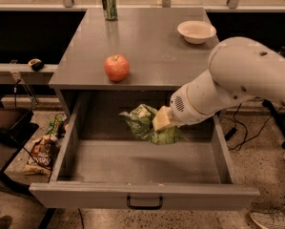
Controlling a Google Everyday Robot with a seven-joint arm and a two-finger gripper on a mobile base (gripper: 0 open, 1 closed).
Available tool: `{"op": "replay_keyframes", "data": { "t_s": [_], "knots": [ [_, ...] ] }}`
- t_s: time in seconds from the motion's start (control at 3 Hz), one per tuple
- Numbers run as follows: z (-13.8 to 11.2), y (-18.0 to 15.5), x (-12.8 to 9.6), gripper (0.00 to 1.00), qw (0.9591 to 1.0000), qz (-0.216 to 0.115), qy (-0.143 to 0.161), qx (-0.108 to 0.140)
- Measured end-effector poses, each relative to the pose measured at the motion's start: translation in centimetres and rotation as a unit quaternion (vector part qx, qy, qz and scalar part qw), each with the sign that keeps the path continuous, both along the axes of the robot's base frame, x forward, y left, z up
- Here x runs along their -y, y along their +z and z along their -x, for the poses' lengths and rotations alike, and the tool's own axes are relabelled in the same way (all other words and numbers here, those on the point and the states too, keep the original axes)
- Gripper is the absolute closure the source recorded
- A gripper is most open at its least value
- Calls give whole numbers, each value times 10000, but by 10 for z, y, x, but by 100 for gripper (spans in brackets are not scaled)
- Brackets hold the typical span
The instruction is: Place green jalapeno chip bag into top drawer
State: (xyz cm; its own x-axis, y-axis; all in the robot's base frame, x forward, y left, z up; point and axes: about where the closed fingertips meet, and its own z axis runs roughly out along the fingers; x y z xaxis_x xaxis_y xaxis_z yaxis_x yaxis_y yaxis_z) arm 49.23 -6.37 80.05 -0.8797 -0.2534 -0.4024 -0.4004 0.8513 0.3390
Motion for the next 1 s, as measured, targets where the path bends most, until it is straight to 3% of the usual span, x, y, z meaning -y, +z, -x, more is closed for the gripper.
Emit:
{"op": "replay_keyframes", "data": {
  "t_s": [0.33,0.67,1.0],
  "knots": [
    [0,-3,-1,83,10000,5,-32,-44],
    [0,-3,-1,59,10000,5,-31,-44],
    [0,-3,-1,28,10000,5,-31,-43]
  ]
}}
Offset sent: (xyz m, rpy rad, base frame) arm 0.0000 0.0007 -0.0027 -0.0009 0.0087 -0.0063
